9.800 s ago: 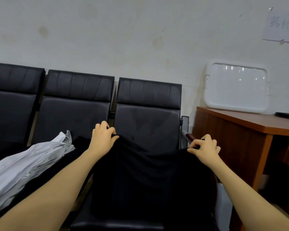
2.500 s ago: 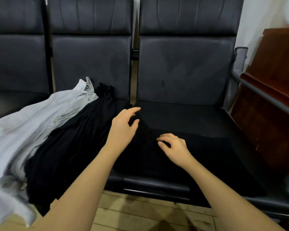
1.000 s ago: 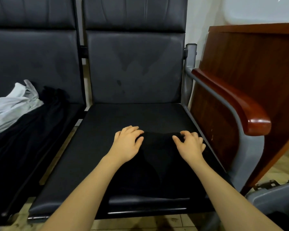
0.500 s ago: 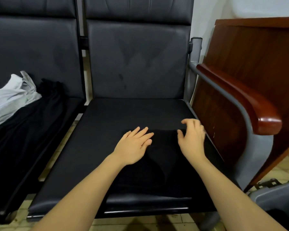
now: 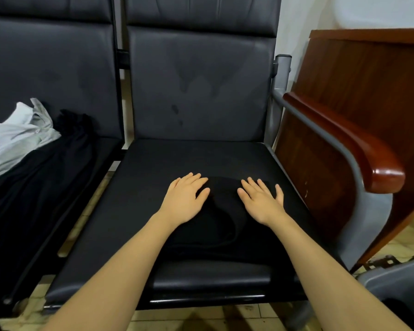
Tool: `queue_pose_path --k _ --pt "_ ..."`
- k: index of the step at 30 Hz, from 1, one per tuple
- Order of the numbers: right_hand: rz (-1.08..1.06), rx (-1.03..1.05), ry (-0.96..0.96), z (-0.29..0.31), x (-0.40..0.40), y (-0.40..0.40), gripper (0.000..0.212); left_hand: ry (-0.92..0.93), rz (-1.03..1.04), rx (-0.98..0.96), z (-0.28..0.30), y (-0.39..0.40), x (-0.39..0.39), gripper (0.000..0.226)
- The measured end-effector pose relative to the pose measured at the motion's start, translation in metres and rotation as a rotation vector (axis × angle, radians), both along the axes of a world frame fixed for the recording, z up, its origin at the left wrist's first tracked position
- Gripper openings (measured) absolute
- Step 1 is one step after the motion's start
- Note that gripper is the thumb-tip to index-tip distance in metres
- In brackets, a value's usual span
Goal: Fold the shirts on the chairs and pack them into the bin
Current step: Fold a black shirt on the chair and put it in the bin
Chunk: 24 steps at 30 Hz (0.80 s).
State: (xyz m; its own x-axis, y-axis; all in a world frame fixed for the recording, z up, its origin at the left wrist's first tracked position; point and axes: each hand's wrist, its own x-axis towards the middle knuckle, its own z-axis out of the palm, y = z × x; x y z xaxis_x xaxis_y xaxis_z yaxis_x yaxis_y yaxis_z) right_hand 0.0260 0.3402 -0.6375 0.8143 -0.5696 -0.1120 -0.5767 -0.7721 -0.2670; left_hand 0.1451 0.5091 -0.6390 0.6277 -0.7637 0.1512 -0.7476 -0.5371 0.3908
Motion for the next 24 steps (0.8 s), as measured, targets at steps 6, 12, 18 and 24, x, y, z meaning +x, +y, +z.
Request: queue_pose_path --k 6,12,18,24 --pt "0.151 0.131 -0.348 0.019 0.001 0.031 0.042 -0.045 -0.047 0.133 0.013 0.026 -0.015 0.053" --pt "0.196 0.035 -0.263 0.013 -0.001 0.056 0.058 -0.054 -0.139 0.325 0.014 0.052 -0.036 0.06" --pt "0.166 -0.031 -0.3 0.015 -0.016 0.064 0.041 -0.132 -0.131 0.304 0.01 0.065 -0.046 0.062" --pt "0.047 0.189 -0.652 0.024 -0.043 0.053 0.02 -0.163 -0.168 0.251 0.013 0.064 -0.056 0.063"
